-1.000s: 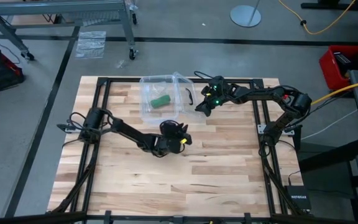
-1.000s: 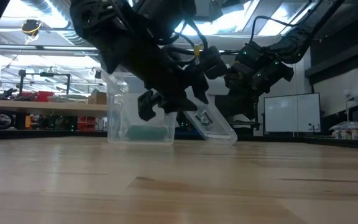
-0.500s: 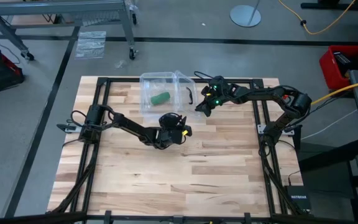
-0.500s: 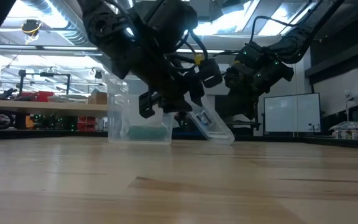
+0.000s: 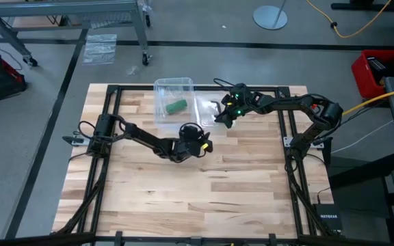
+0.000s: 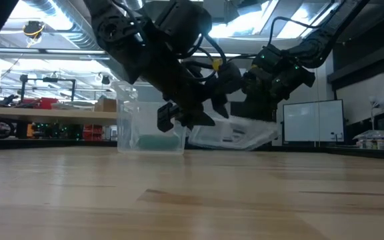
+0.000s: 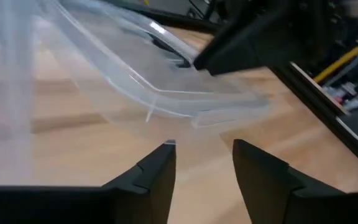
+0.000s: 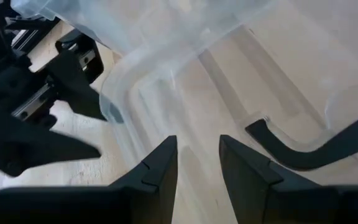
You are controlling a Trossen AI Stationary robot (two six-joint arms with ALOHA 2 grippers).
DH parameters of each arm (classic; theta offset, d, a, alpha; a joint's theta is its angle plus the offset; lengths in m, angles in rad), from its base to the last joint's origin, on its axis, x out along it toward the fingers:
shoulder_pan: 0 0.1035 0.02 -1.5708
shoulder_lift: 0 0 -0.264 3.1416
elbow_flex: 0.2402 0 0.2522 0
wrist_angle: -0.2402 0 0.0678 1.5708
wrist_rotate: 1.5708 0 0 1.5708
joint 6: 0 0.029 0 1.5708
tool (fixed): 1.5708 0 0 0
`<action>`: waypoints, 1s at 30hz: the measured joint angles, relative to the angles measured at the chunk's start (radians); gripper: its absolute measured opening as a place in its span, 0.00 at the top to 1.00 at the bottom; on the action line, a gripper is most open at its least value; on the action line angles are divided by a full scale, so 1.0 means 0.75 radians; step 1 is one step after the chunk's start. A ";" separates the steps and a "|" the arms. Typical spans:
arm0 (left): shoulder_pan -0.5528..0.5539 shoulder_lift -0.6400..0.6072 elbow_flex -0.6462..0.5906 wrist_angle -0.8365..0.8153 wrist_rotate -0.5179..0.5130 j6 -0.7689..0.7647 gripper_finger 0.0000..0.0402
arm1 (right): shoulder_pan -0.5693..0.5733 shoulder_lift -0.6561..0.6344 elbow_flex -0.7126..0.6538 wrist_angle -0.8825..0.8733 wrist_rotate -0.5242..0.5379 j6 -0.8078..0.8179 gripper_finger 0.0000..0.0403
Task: Roll bandage
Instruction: Close the transparent bin
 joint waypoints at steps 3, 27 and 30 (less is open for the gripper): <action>-0.010 0.000 0.000 0.001 0.054 -0.003 0.60 | 0.000 0.000 0.000 -0.006 0.015 0.000 0.70; 0.040 0.000 0.000 -0.013 0.076 0.090 0.56 | -0.001 -0.057 -0.001 -0.133 0.162 0.033 0.70; 0.045 0.000 0.000 -0.012 0.076 0.121 0.56 | -0.002 -0.129 0.000 -0.159 0.163 0.033 0.70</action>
